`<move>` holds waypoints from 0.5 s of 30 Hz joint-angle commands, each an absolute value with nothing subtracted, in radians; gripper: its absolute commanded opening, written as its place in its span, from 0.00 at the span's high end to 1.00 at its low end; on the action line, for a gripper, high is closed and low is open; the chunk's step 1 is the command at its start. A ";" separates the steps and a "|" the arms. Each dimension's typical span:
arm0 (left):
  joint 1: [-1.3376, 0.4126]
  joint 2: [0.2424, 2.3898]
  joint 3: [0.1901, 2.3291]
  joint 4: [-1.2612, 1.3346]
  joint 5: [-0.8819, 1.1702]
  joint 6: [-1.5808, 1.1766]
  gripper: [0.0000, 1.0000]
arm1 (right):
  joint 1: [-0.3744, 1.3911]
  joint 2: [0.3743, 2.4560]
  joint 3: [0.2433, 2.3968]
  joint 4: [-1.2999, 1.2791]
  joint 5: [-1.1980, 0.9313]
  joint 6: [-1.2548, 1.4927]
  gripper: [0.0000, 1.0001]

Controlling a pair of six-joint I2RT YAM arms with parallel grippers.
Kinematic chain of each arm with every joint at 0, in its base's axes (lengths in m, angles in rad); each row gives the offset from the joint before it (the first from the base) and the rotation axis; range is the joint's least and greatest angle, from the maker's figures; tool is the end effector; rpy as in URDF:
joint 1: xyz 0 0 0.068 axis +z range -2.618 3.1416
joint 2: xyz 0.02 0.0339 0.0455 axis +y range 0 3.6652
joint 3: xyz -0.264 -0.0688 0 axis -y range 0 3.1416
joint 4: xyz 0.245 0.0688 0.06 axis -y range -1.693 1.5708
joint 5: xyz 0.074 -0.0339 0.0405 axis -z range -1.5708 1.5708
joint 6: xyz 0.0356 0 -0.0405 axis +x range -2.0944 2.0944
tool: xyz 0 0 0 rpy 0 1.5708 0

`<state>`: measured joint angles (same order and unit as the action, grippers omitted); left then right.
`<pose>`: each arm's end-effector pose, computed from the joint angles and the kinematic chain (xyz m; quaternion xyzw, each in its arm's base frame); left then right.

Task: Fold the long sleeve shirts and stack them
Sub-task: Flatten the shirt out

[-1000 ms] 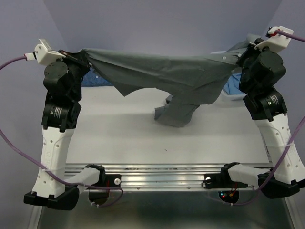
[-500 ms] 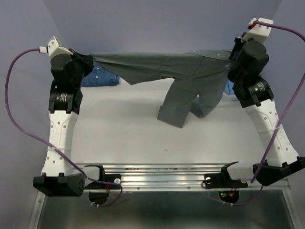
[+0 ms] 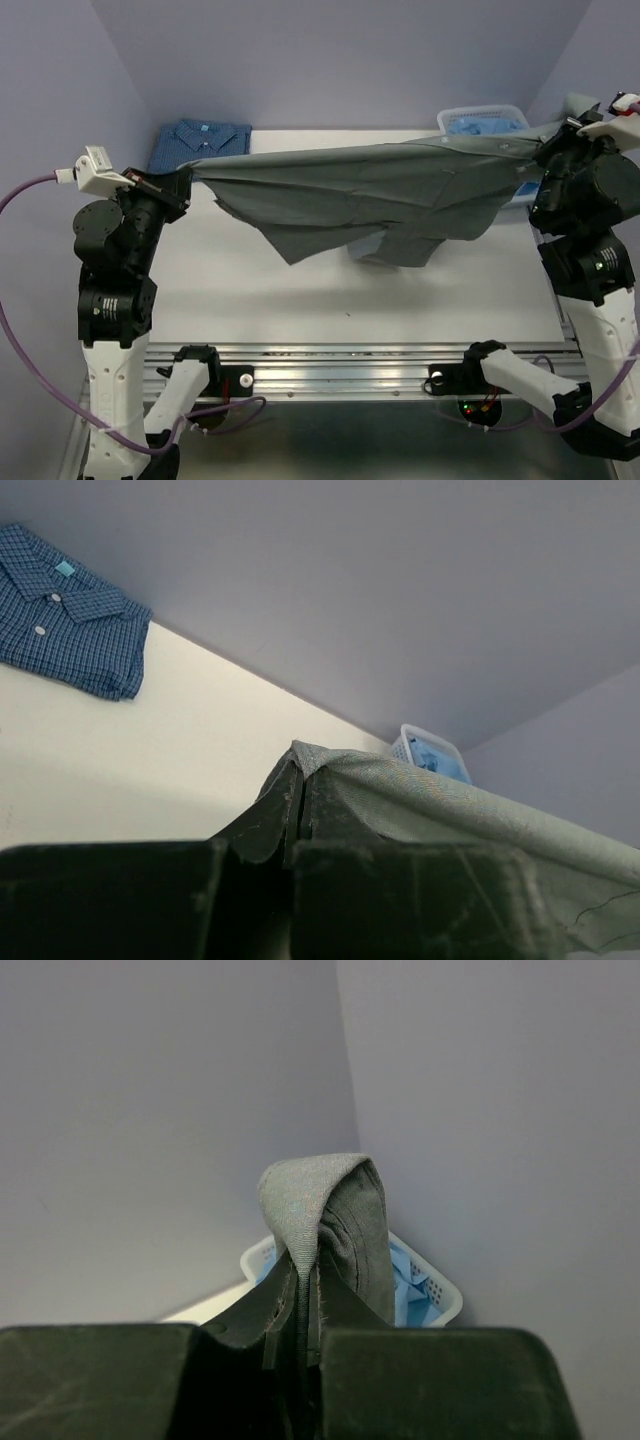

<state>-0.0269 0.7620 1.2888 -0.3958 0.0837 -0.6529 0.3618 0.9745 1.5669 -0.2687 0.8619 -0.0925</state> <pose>0.1190 -0.0062 0.4851 -0.1729 0.6364 -0.2765 0.6990 0.1345 0.0220 0.5494 0.2109 0.5933 -0.1427 0.7637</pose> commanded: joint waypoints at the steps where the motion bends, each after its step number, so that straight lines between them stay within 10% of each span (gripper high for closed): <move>1: -0.015 0.892 1.250 -0.454 0.011 -0.653 1.00 | 0.357 1.079 1.529 -0.235 0.948 -0.087 0.99; 6: -0.014 1.125 1.218 -0.502 -0.096 -0.660 1.00 | 0.328 1.331 1.444 -0.262 0.899 0.009 0.99; 9: -0.008 1.316 1.244 -0.500 -0.109 -0.644 0.60 | 0.290 1.550 1.459 -0.330 0.665 0.152 0.99; 10: 0.026 1.360 1.264 -0.500 -0.079 -0.637 0.32 | 0.290 1.604 1.469 -0.328 0.587 0.167 0.97; 13: 0.028 1.489 1.337 -0.508 -0.057 -0.620 0.01 | 0.281 1.800 1.610 -0.403 0.511 0.158 0.63; 14: 0.028 1.505 1.348 -0.506 -0.039 -0.618 0.01 | 0.281 1.839 1.661 -0.444 0.502 0.164 0.18; 15: 0.028 1.509 1.348 -0.502 -0.029 -0.618 0.01 | 0.281 1.885 1.742 -0.506 0.493 0.181 0.11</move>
